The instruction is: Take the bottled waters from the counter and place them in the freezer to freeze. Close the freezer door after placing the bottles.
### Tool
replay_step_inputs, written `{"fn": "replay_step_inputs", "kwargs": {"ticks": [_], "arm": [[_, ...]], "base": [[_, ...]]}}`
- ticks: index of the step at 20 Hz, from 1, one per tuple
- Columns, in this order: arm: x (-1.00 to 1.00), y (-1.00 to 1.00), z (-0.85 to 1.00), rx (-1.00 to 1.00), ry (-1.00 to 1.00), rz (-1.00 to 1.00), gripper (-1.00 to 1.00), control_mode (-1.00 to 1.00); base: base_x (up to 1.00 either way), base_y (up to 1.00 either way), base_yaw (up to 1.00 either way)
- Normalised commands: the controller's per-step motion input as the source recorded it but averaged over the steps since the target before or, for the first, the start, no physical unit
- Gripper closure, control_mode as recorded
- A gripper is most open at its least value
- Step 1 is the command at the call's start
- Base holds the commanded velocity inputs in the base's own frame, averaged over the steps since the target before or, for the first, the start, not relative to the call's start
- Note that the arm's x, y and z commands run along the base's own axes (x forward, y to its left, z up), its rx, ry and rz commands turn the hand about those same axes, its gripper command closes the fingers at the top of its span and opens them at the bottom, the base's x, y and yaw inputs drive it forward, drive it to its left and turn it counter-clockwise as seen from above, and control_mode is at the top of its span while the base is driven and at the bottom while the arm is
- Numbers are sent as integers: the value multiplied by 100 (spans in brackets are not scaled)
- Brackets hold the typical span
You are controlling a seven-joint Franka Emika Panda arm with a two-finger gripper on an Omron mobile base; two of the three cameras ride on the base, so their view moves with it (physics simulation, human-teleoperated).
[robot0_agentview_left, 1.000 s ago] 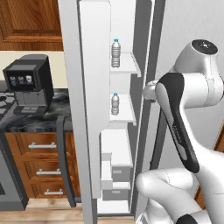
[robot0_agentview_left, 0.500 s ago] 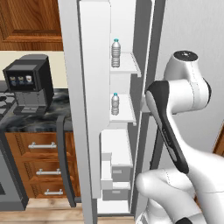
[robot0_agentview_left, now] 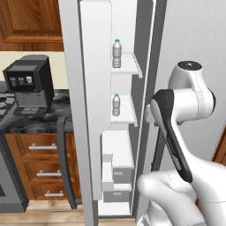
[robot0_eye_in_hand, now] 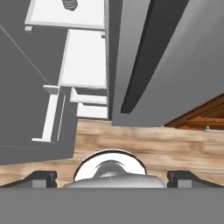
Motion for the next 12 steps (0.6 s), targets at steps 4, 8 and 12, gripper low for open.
{"fn": "replay_step_inputs", "kwargs": {"ticks": [4, 8, 12], "arm": [[-5, -3, -49, 0, 5, 0, -100, -100], [-1, 0, -32, 1, 3, 0, -100, -100], [0, 0, -4, 0, 0, 0, -100, -100]], "base": [[0, 0, 0], [0, 0, 0], [0, 0, 0]]}}
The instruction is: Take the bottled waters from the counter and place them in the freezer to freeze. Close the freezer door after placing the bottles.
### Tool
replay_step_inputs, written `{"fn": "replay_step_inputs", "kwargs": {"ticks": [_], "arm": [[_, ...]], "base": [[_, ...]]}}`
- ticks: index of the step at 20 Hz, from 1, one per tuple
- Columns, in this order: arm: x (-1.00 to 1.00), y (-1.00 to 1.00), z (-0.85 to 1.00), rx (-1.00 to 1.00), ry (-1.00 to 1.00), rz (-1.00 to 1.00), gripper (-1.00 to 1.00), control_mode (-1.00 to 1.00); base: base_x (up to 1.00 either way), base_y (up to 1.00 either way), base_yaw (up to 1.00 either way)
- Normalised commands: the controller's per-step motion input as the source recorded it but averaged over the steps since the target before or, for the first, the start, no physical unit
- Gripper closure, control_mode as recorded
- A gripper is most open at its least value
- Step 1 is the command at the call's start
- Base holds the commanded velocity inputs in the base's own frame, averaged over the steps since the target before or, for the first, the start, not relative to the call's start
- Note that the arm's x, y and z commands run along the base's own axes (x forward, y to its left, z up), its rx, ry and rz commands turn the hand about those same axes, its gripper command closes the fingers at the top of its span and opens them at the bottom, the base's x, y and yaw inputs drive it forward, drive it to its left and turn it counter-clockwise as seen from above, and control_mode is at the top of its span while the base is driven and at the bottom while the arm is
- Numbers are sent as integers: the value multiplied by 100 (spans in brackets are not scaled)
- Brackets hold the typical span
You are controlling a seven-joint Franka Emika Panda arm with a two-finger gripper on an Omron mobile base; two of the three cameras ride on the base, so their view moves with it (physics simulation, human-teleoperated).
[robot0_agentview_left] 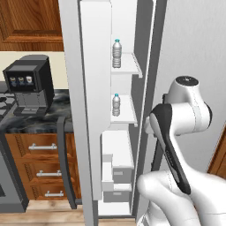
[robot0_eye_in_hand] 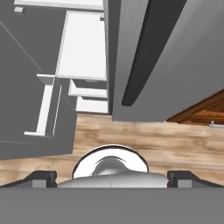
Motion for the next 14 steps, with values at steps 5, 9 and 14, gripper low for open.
{"fn": "replay_step_inputs", "kwargs": {"ticks": [5, 9, 14], "arm": [[0, 0, 0, 0, 0, 0, -100, -100], [0, 0, 0, 0, 0, 0, -100, 100], [0, 0, 0, 0, 0, 0, -100, 100]], "base": [[0, 0, 0], [-3, 0, 0], [-37, 0, 0]]}}
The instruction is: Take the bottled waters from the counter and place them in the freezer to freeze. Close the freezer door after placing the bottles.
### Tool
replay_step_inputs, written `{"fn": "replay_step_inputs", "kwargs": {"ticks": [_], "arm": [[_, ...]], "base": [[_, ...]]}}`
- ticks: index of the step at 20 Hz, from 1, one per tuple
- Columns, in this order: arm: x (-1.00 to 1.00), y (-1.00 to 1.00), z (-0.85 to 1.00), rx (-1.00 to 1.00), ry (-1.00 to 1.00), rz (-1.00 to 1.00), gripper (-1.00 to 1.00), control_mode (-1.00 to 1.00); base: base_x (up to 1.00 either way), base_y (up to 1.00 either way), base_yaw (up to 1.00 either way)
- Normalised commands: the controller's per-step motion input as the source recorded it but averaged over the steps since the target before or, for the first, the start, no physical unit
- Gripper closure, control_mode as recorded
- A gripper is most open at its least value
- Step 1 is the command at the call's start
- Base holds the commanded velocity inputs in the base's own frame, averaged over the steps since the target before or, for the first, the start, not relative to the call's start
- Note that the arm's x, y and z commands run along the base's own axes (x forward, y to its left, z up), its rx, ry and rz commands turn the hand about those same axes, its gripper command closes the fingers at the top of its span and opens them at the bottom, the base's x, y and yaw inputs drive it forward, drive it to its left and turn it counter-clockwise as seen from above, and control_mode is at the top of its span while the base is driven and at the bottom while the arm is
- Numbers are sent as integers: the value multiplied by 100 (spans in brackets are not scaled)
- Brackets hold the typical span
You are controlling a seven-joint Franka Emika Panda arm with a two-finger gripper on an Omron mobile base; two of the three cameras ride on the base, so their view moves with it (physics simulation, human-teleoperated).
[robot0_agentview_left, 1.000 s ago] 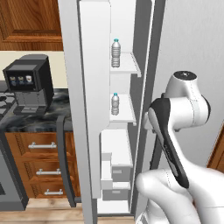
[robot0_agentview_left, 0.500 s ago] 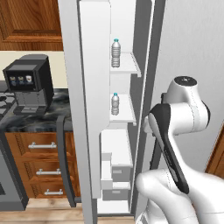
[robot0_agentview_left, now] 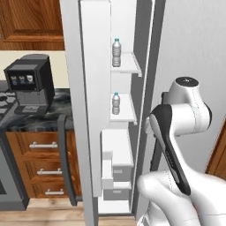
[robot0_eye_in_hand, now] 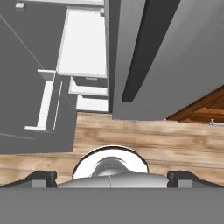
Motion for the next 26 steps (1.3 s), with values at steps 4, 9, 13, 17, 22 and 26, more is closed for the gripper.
{"fn": "replay_step_inputs", "kwargs": {"ticks": [4, 9, 13, 17, 22, 26], "arm": [[0, 0, 0, 0, 0, 0, -100, 100], [0, 0, 0, 0, 0, 0, -100, 100], [0, 0, 0, 0, 0, 0, -100, 100], [0, 0, 0, 0, 0, 0, -100, 100], [0, 0, 0, 0, 0, 0, -100, 100], [0, 0, 0, 0, 0, 0, -100, 100]], "base": [[-64, 1, -7], [-50, 14, -16], [-28, 21, -27], [-35, 52, -28], [-35, 55, -14], [-46, 46, -4]]}}
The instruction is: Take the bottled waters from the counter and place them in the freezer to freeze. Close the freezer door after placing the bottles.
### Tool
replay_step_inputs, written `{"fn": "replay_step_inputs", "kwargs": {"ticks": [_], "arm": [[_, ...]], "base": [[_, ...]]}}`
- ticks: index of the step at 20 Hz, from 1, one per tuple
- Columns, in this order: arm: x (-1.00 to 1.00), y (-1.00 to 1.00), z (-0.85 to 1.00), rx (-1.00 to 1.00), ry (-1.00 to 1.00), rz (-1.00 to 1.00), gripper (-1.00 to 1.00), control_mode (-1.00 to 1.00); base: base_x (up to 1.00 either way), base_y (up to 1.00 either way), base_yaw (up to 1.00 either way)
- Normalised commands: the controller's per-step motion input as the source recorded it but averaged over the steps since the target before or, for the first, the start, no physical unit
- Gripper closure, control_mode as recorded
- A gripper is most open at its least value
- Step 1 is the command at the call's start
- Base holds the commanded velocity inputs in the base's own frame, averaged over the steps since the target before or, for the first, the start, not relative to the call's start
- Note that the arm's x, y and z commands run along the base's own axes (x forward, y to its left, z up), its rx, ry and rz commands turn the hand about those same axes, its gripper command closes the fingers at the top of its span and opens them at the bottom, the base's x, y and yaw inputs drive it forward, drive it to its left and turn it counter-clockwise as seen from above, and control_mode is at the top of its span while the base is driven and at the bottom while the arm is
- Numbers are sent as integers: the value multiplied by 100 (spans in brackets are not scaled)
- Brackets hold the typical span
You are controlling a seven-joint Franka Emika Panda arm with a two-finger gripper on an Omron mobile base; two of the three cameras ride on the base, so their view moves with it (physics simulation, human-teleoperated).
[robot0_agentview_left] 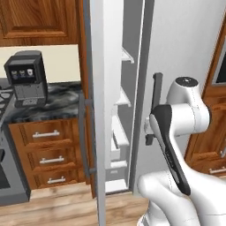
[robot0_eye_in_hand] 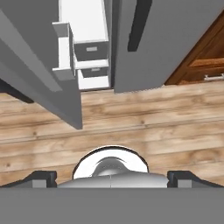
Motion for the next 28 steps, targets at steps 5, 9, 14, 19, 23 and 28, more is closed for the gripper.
{"fn": "replay_step_inputs", "kwargs": {"ticks": [5, 9, 14, 19, 23, 28], "arm": [[0, 0, 0, 0, 0, 0, -100, 100], [0, 0, 0, 0, 0, 0, -100, 100], [0, 0, 0, 0, 0, 0, -100, 100], [0, 0, 0, 0, 0, 0, -100, 100], [0, 0, 0, 0, 0, 0, -100, 100], [0, 0, 0, 0, 0, 0, -100, 100]], "base": [[-37, 54, 0], [-3, 55, 0], [0, 40, 0], [3, 46, 2], [7, 22, 2], [18, 0, 0]]}}
